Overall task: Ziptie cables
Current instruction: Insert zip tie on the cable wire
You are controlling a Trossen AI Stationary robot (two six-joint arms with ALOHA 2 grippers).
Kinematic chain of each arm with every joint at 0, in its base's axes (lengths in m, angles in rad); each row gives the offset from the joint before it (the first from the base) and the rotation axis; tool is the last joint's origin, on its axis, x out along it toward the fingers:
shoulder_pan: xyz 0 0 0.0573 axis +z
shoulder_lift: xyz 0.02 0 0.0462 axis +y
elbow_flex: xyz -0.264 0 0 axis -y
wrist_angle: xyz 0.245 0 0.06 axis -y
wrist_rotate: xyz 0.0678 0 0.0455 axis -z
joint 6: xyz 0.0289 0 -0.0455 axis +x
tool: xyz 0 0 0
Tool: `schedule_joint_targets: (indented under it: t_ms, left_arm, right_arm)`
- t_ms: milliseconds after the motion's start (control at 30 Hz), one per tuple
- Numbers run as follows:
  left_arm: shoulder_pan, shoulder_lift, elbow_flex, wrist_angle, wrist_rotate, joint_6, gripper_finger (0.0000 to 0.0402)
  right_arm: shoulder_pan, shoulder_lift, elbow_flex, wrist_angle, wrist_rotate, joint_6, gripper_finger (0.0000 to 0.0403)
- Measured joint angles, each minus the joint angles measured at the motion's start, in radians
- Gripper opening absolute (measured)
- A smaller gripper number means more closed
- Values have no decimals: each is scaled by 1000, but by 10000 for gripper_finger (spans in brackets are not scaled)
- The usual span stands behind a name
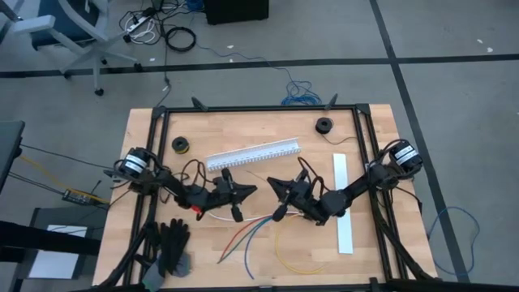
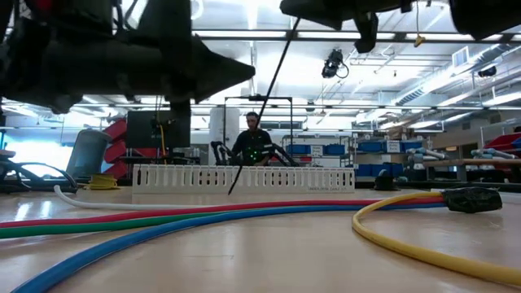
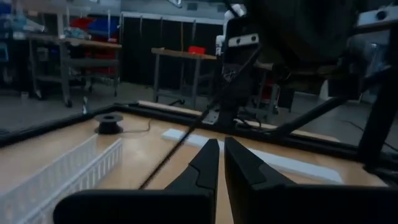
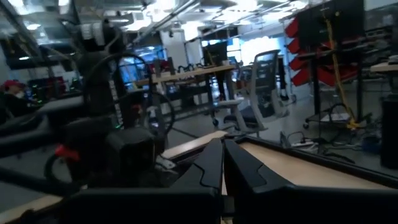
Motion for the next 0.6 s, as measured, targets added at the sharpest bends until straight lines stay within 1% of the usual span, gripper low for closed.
schedule_joint_targets:
  t_ms: [67, 167, 200, 300, 367, 500, 600]
  left_arm:
    - [9, 0, 10, -15, 0, -20, 0]
    - [13, 0, 16, -28, 0, -11, 0]
    - [13, 0, 19, -40, 0, -41, 0]
    - [15, 0, 23, -40, -7, -247, 0]
    - [24, 0, 23, -50, -16, -329, 0]
    - [33, 0, 23, -52, -9, -400, 8]
    - [33, 0, 34, -52, 33, -406, 28]
  right_arm:
    - [-13, 0, 0, 0, 11, 0, 0]
    - [-26, 0, 0, 8, 11, 21, 0]
    - [-27, 0, 0, 13, 10, 25, 0]
    - [-27, 0, 0, 36, 8, 27, 0]
    - [-27, 0, 0, 55, 5, 26, 0]
    - [-31, -1, 0, 92, -1, 13, 0]
    - [-39, -1, 0, 105, 7, 3, 0]
